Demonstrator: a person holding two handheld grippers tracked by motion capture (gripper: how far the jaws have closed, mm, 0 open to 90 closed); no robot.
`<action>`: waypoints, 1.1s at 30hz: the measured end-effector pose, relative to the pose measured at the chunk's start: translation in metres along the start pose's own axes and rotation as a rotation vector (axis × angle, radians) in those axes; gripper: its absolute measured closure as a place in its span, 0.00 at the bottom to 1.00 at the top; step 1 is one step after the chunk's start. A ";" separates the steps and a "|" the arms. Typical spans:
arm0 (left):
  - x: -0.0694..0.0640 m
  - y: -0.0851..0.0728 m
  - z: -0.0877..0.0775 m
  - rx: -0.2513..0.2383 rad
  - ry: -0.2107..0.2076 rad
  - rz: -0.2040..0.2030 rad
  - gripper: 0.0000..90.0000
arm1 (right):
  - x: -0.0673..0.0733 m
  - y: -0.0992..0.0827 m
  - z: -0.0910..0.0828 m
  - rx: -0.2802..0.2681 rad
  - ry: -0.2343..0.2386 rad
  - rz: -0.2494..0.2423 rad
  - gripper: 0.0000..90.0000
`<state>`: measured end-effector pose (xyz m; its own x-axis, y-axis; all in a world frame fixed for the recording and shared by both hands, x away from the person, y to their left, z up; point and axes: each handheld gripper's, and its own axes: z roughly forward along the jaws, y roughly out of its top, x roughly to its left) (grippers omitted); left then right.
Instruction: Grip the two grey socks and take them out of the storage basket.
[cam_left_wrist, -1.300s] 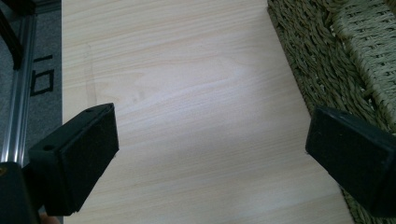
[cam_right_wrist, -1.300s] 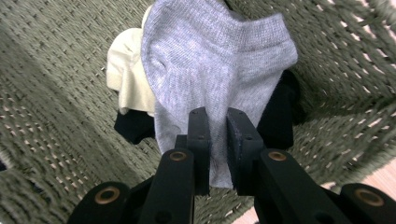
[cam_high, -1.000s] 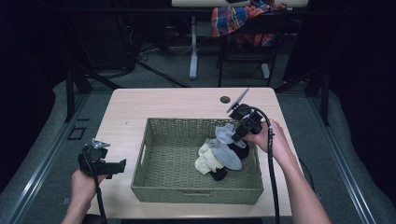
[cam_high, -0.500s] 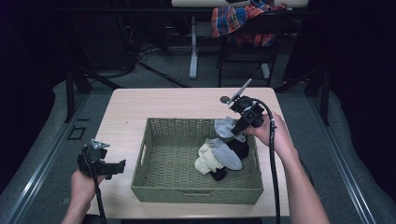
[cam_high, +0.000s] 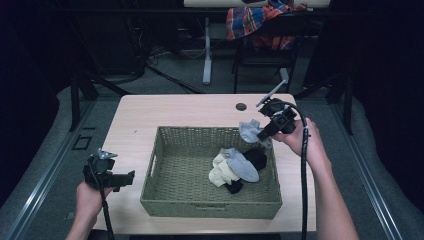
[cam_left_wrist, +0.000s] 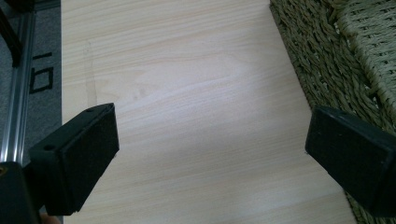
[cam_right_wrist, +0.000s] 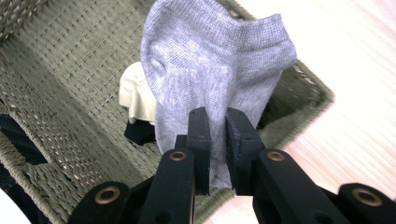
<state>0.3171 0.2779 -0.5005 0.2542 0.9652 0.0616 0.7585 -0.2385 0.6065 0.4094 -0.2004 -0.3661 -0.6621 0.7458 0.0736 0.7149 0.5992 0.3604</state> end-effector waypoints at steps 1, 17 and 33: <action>0.000 0.000 0.000 0.000 0.000 0.000 0.03 | 0.000 0.000 0.000 0.000 0.000 0.000 0.91; 0.001 0.000 0.000 0.002 -0.002 -0.006 0.03 | -0.024 -0.023 -0.026 -0.024 -0.045 0.061 0.90; 0.000 0.000 -0.001 -0.001 -0.003 -0.004 0.03 | -0.064 -0.057 -0.034 -0.014 -0.093 0.183 0.90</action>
<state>0.3169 0.2780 -0.4999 0.2535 0.9657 0.0569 0.7586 -0.2350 0.6077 0.4034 -0.2924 -0.3596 -0.4975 0.8658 0.0529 0.8178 0.4478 0.3615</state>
